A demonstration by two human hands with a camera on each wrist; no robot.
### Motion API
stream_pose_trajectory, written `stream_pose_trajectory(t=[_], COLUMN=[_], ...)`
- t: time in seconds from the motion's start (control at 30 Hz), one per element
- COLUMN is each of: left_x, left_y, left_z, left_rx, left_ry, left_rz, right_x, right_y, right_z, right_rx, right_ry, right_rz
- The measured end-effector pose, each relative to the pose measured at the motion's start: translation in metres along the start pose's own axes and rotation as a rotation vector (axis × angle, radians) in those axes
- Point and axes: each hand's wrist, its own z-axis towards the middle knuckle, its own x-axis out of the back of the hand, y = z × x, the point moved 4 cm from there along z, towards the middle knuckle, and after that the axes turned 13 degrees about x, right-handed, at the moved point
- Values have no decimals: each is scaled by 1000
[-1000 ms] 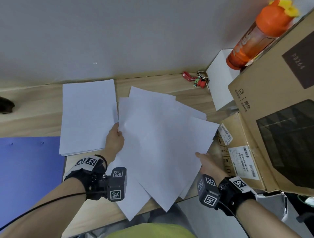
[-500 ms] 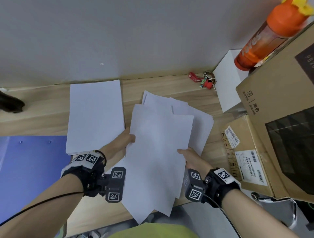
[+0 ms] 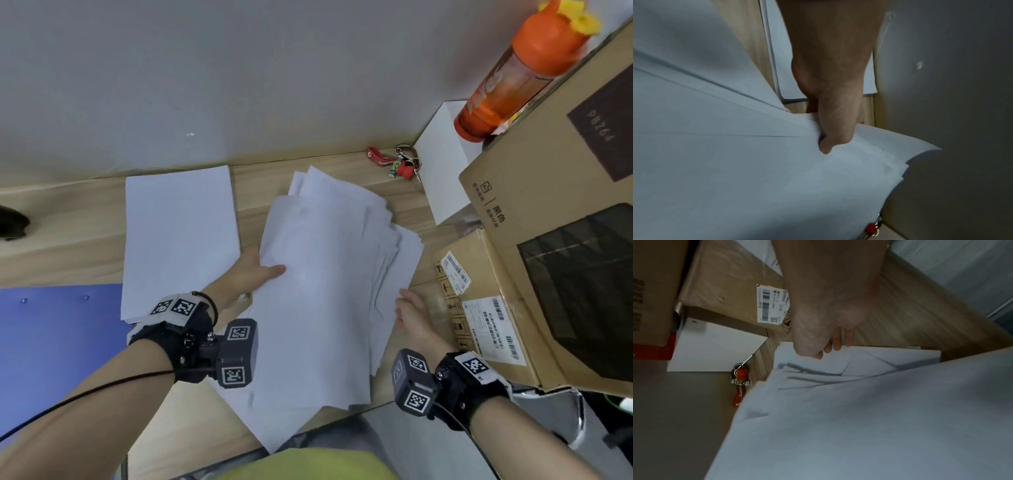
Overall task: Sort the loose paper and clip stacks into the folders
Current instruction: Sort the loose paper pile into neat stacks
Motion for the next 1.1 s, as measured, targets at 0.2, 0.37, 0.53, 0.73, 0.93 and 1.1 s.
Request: stream_pose_trajectory(t=[0.2,0.37,0.53,0.73,0.93,1.1], left_x=[54,79,89,81,91,96], left_y=[15,-2,-63,-110,-117,-120], left_z=[-17,-30,-32,-39,-59,-61], left_rx=[-82,-89,-6,126,160,180], left_ry=[133,103,116,186,4,-53], left_rz=[-282,-421,-396,-416,-315,-306], right_x=[-11,-27,-79,-115,-115,-118], right_y=[-20,-110,-101,-47,-45,-59], right_z=[-7,-81,-62,-49,-48,-45], right_rx=[50,34,-73,-6,42,-13], right_ry=[-55,-267,-468,-527,-361,-333], right_rz=[-41,99,362,-70,-146,63])
